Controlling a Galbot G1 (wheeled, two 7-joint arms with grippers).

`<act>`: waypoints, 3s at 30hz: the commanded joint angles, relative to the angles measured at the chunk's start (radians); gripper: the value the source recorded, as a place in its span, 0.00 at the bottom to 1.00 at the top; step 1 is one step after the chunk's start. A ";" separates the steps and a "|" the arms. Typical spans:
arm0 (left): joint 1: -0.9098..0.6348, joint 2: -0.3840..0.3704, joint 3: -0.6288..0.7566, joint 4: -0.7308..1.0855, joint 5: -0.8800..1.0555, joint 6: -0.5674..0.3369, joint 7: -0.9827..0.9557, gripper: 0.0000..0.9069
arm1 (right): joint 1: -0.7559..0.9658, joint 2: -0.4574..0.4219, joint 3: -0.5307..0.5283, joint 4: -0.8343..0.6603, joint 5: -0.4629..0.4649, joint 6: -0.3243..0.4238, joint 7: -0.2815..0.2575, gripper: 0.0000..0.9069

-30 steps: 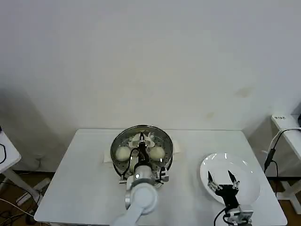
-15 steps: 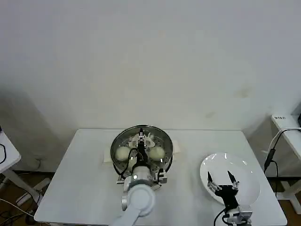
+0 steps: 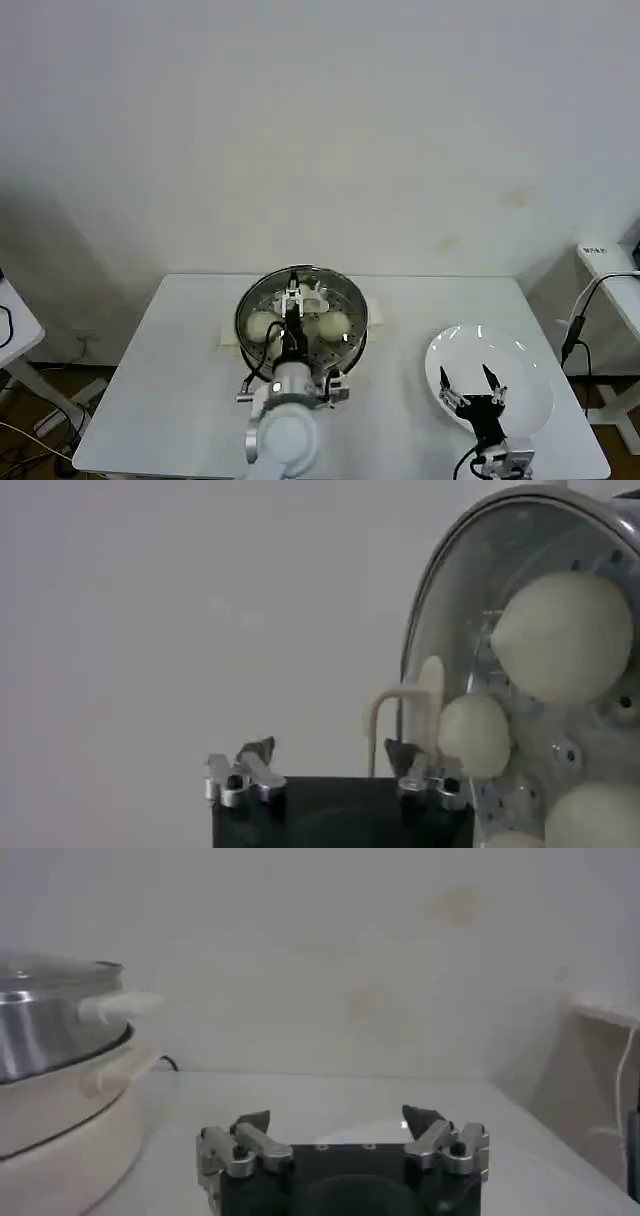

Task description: Take steamed baozi put them in steamer then cover it.

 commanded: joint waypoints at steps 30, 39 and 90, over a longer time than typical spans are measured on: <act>0.525 0.108 -0.706 -0.325 -1.487 -0.308 -0.205 1.00 | -0.052 -0.139 -0.093 0.052 0.205 -0.041 0.023 1.00; 0.587 0.084 -0.743 -0.179 -1.537 -0.343 -0.233 1.00 | -0.053 -0.161 -0.103 0.040 0.201 -0.042 0.014 1.00; 0.655 0.050 -0.710 -0.211 -1.490 -0.327 -0.218 1.00 | -0.076 -0.158 -0.101 0.038 0.070 -0.029 -0.023 1.00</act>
